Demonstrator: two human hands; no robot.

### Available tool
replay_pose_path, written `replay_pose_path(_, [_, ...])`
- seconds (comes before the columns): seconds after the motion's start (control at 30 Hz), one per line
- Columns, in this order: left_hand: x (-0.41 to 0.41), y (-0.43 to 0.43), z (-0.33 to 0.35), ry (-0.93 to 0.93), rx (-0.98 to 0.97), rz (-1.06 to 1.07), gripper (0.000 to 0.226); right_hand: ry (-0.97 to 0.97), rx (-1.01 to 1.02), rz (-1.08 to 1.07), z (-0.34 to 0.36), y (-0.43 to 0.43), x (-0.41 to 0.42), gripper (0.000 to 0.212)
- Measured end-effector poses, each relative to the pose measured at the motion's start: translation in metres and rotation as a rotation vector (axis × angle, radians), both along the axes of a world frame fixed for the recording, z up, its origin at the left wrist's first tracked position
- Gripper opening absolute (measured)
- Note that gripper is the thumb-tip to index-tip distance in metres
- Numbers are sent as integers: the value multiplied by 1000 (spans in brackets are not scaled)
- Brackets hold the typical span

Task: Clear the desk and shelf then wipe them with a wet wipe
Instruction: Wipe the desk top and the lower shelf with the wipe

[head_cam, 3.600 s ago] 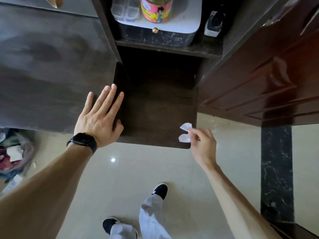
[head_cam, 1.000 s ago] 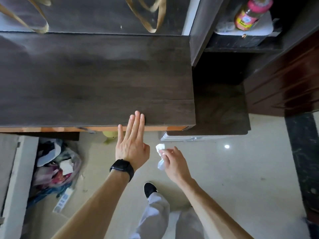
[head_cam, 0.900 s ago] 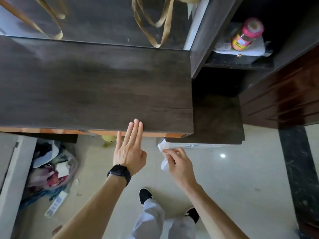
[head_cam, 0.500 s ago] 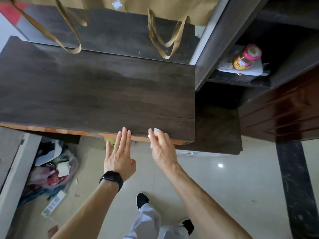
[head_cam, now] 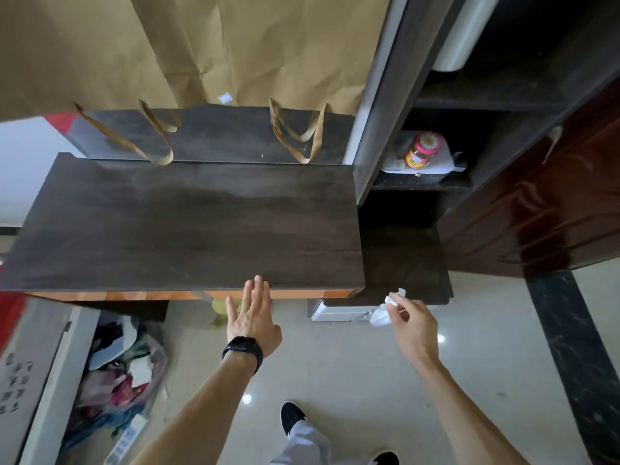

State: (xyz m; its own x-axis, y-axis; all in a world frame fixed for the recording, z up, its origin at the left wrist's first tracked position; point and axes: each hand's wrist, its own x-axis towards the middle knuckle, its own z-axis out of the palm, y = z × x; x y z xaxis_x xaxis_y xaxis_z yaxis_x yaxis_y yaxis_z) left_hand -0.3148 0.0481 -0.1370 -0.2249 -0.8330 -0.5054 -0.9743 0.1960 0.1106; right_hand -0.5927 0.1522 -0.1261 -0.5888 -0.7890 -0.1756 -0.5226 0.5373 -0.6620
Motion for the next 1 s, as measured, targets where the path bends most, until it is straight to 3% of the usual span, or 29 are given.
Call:
replay_pose_path(0.1, [-29, 9, 32, 115, 45, -90, 71, -178, -42, -29, 35, 20, 9, 19])
replay_pose_path(0.2, [-68, 34, 68, 387, 198, -36, 51, -364, -97, -93, 69, 46, 11, 15])
replay_pose_path(0.33, [-123, 84, 115, 722, 442, -11, 55, -511, -188, -188, 97, 95, -2, 18])
replay_pose_path(0.47, [-170, 139, 135, 716, 465, -181, 62, -560, -263, -281, 122, 156, -27, 11])
replay_pose_path(0.6, [-211, 194, 140, 735, 405, -256, 25, -617, -267, -312, 133, 227, -57, 6])
replay_pose_path(0.83, [-282, 287, 150, 790, 535, -291, 11, -692, -345, -511, 139, 350, -96, 5])
replay_pose_path(1.0, [-331, 350, 152, 745, 568, -275, 12, -592, -378, -622, 138, 413, -110, 23])
